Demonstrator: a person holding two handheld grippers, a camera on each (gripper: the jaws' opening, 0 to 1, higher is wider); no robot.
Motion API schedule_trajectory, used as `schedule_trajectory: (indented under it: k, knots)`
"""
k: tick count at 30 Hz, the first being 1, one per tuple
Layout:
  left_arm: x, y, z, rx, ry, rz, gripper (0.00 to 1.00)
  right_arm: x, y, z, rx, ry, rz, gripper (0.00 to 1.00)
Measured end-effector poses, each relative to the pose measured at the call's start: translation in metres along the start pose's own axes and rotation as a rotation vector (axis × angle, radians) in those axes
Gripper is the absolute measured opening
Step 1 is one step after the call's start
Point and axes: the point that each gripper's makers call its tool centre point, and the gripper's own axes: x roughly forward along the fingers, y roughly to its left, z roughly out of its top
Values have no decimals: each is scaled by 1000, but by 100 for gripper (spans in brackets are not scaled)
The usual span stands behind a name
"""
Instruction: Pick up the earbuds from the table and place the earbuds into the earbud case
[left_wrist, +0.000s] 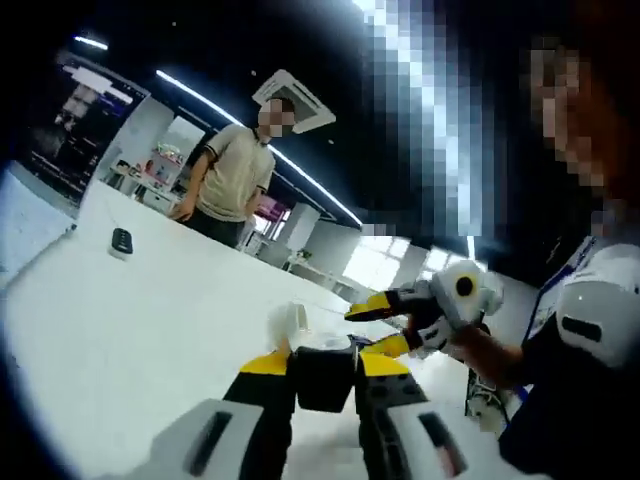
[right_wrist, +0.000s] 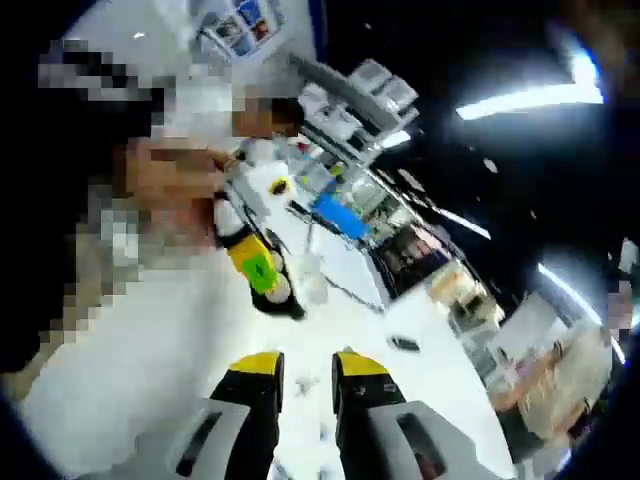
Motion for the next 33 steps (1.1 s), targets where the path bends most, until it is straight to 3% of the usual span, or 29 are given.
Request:
schedule_trajectory:
  k: [1, 4, 5, 8, 11, 20, 28, 32, 33]
  knots:
    - [1, 1, 1, 17, 14, 13, 25, 8, -7, -17, 19, 68, -10, 18]
    - [3, -1, 3, 66, 23, 20, 25, 35, -2, -25, 197, 27, 32, 14]
    - [4, -3, 3, 77, 27, 9, 25, 38, -3, -34, 218, 61, 43, 13]
    - [-1, -6, 2, 81, 36, -18, 25, 54, -5, -43, 200, 97, 44, 13]
    - [-8, -1, -1, 88, 45, 11, 25, 62, -6, -48, 219, 111, 49, 13]
    - [-19, 11, 2, 71, 9, 52, 25, 76, -4, -48, 195, 127, 90, 13]
    - [-7, -2, 4, 134, -29, -19, 25, 80, -6, -48, 206, 140, 151, 10]
    - [-2, -10, 6, 150, -40, -45, 25, 81, -2, -43, 380, 102, 190, 10]
    - [-2, -10, 6, 151, -42, -41, 25, 80, -4, -42, 387, 95, 188, 10]
